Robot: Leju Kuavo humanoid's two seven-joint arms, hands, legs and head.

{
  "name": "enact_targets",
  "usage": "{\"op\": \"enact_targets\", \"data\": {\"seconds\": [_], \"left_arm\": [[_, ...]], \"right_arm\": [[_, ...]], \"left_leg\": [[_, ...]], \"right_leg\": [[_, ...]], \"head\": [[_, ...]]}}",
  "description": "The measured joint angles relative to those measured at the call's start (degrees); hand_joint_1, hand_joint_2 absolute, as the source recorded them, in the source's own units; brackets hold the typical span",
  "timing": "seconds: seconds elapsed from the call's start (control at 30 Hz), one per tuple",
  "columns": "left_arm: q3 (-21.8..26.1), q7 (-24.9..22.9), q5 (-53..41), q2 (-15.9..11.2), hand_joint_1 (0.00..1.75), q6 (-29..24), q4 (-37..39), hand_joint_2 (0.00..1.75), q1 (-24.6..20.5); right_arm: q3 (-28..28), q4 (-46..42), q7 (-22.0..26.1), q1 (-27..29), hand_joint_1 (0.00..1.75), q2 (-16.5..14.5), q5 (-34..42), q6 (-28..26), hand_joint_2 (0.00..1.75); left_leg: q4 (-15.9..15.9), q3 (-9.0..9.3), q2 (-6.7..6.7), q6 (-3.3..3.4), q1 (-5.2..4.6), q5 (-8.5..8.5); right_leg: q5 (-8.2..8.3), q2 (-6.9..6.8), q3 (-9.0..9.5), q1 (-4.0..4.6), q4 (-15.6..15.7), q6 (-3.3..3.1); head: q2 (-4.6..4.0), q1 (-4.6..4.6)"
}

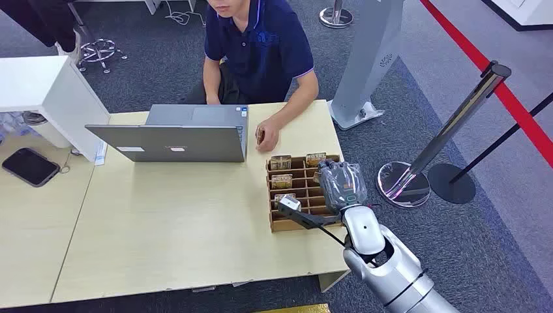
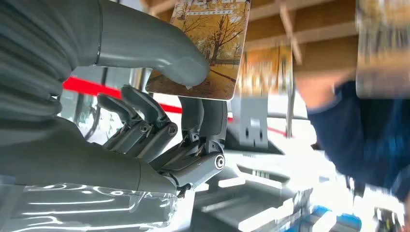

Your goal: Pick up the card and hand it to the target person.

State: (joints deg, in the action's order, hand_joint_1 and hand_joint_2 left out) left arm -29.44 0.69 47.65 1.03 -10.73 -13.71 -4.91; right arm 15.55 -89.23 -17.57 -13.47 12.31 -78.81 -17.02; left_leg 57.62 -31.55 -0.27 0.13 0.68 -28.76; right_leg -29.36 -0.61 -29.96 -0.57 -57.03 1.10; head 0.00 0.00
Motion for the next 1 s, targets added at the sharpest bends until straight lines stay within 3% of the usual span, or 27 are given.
{"op": "enact_targets", "data": {"seconds": [0.23, 0.7, 1.0], "left_arm": [[-0.97, -0.14, -0.63, -0.26, 0.00, 0.60, -0.16, 0.00, 0.05], [-3.21, 0.08, -2.12, -1.16, 0.00, 1.81, -0.21, 0.00, -0.03], [-3.43, 0.35, -2.15, -1.06, 0.00, 1.85, -0.01, 0.00, -0.07]], "right_arm": [[2.06, -2.93, 1.95, -3.21, 1.75, -0.75, 0.23, 2.50, 1.75], [8.53, 22.61, 3.70, -18.56, 1.75, -3.88, 4.90, 5.98, 1.75], [9.35, 29.52, 3.16, -21.10, 1.75, -4.07, 6.21, 4.88, 1.75]], "left_leg": [[0.04, -0.06, 0.04, -0.02, 0.01, 0.01], [-0.12, 0.16, 0.28, -0.02, 0.06, 0.05], [-0.13, 0.17, 0.17, -0.01, 0.07, 0.05]], "right_leg": [[0.02, 0.03, -0.09, 0.00, -0.05, 0.02], [0.15, 0.27, 0.11, 0.06, 0.12, 0.00], [0.13, 0.15, 0.19, 0.07, 0.15, 0.00]], "head": [[0.00, 0.00], [0.00, 0.00], [0.00, 0.00]]}}
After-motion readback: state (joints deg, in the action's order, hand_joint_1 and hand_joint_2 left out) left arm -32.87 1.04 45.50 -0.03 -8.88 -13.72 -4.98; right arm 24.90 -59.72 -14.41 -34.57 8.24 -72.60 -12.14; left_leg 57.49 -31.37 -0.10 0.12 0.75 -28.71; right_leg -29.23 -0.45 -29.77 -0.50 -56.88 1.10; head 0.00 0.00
